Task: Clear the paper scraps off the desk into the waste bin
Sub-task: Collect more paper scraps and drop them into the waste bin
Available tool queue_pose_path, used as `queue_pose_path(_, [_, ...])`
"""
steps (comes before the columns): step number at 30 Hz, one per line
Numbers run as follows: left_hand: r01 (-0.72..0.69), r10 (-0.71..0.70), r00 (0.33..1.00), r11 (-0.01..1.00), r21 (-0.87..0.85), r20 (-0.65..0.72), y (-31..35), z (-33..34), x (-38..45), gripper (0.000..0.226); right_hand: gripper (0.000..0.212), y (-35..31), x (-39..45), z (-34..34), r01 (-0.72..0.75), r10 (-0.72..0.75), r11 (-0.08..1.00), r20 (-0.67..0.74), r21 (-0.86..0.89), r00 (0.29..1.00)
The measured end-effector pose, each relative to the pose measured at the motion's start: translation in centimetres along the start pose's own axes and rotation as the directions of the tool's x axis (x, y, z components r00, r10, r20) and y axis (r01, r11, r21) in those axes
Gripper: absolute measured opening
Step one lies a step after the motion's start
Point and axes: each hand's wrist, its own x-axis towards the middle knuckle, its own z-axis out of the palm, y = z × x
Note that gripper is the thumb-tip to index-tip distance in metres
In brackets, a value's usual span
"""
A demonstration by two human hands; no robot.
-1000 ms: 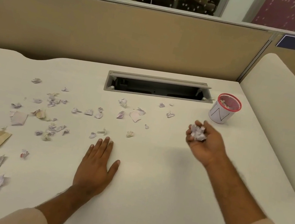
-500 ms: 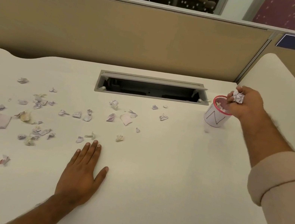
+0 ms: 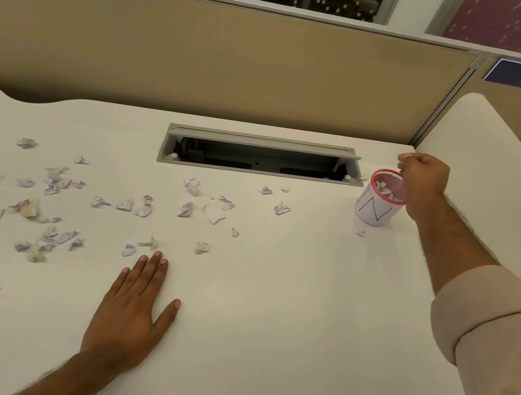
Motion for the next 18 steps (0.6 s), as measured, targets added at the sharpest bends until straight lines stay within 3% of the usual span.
queue_pose_path(5, [0.001, -0.001, 1.000, 1.000, 0.001, -0.004, -0.1, -0.1, 0.0, 0.077, 0.023, 0.6, -1.0, -0.4, 0.160, -0.176, 0.978, -0.116, -0.137, 0.978])
queue_pose_path(7, [-0.001, 0.001, 1.000, 1.000, -0.002, -0.004, 0.0, -0.1, 0.0, 0.077, 0.025, 1.0, -2.6, -0.6, 0.262, -0.294, 0.950, -0.205, -0.169, 0.933])
queue_pose_path(9, [-0.001, 0.001, 1.000, 1.000, 0.003, -0.004, 0.0, 0.0, 0.0, 0.077, 0.025, 2.5, -5.0, -0.5, 0.377, -0.423, 0.898, -0.206, -0.228, 0.883])
queue_pose_path(12, [0.002, -0.002, 1.000, 1.000, 0.006, -0.005, 0.1, 0.0, 0.0, 0.077, 0.020, 6.8, -8.6, 0.3, 0.519, -0.548, 0.772, 0.029, -0.368, 0.836])
queue_pose_path(15, [0.000, 0.000, 1.000, 1.000, 0.006, -0.007, 0.2, -0.2, 0.0, 0.078, 0.029, 10.3, -10.5, 0.9, 0.468, -0.340, 0.650, 0.321, -0.599, 0.884])
queue_pose_path(18, [-0.001, 0.001, 1.000, 1.000, 0.007, -0.005, 0.0, -0.1, 0.0, 0.077, 0.026, 11.0, -10.7, 1.2, 0.423, -0.205, 0.543, 0.375, -0.725, 0.904])
